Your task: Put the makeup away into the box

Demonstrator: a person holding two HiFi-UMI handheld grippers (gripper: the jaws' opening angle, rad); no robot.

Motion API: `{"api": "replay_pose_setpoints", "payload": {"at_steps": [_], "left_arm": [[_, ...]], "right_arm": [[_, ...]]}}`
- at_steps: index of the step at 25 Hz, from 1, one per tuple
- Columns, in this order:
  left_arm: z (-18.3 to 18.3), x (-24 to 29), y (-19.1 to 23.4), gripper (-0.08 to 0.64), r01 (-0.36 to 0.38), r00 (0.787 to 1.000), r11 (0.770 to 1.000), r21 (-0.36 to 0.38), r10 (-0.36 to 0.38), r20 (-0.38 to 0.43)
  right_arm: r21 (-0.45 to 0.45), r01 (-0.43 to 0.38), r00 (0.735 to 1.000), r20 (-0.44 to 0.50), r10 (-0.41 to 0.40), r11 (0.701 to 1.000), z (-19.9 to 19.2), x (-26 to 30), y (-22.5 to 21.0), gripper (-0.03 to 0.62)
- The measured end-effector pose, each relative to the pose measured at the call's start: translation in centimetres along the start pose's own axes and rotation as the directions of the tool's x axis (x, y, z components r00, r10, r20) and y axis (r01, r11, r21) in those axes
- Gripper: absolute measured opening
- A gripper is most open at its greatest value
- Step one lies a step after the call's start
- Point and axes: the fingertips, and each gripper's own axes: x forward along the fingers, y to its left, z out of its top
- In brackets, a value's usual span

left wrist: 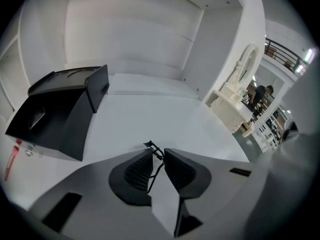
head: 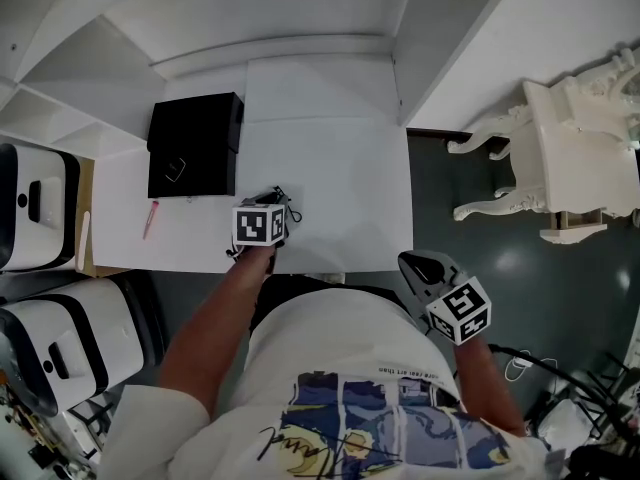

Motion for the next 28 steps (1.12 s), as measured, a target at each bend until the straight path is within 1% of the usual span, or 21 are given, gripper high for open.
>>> {"api": "replay_pose_setpoints", "payload": {"at_steps": [6,10,11,13,23,28], "left_arm": [[0.6,-1.2,-0.9,0.072,0.051,0.998,0.998,0.038,-0.053,0.040],[1.3,-2.6,-1.7,0.060,0.094,0.992,0.994,0.051,-0.097,0.080],[1.5,-3.0,-1.9,0.055,0.102,0.990,0.993,0.057,-0.107,0.089],[1.8,-3.8,-2.0,0.020,0.115,0.987,0.991,0.072,-0.122,0.104],[3.3,-8.0,-1.4,0.018,0.150,0.972,0.979,0.135,-0.171,0.162],[4.8,-11.6,-0.5,0.018,0.144,0.960,0.968,0.207,-0.187,0.207]], "right_arm": [[-0.005,-0.016,1.000,0.006,0.016,1.000,0.3,0.7,0.3,0.028],[-0.013,-0.026,1.000,0.011,0.027,1.000,0.8,1.2,0.6,0.028],[-0.014,-0.028,1.000,0.012,0.029,0.999,0.9,1.3,0.7,0.028],[-0.019,-0.032,0.999,0.012,0.033,0.999,1.0,1.6,0.9,0.028],[-0.049,-0.048,0.999,0.010,0.049,0.998,2.3,3.0,2.5,0.028],[-0.057,-0.060,0.998,0.010,0.061,0.997,3.1,4.3,4.0,0.028]]}}
